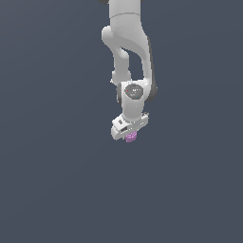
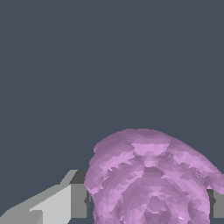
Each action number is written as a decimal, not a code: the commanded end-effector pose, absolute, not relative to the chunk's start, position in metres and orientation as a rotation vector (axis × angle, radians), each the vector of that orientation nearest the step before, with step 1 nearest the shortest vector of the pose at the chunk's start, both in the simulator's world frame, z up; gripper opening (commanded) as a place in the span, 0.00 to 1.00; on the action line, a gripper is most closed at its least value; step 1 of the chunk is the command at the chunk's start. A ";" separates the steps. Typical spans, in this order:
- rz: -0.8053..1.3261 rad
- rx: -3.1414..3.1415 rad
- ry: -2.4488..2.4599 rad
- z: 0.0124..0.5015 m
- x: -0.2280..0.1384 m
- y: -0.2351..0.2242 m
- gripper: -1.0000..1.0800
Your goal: Pick up the object and move it to a goal position.
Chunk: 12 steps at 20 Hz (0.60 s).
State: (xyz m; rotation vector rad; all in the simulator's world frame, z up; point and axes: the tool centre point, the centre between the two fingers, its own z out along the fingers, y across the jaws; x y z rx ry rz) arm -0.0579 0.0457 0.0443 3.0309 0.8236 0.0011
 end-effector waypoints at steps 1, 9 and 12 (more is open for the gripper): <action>0.002 3.031 0.823 0.047 -0.063 0.044 0.00; 0.001 3.030 0.824 0.066 -0.097 0.034 0.00; 0.001 3.030 0.824 0.075 -0.112 0.029 0.00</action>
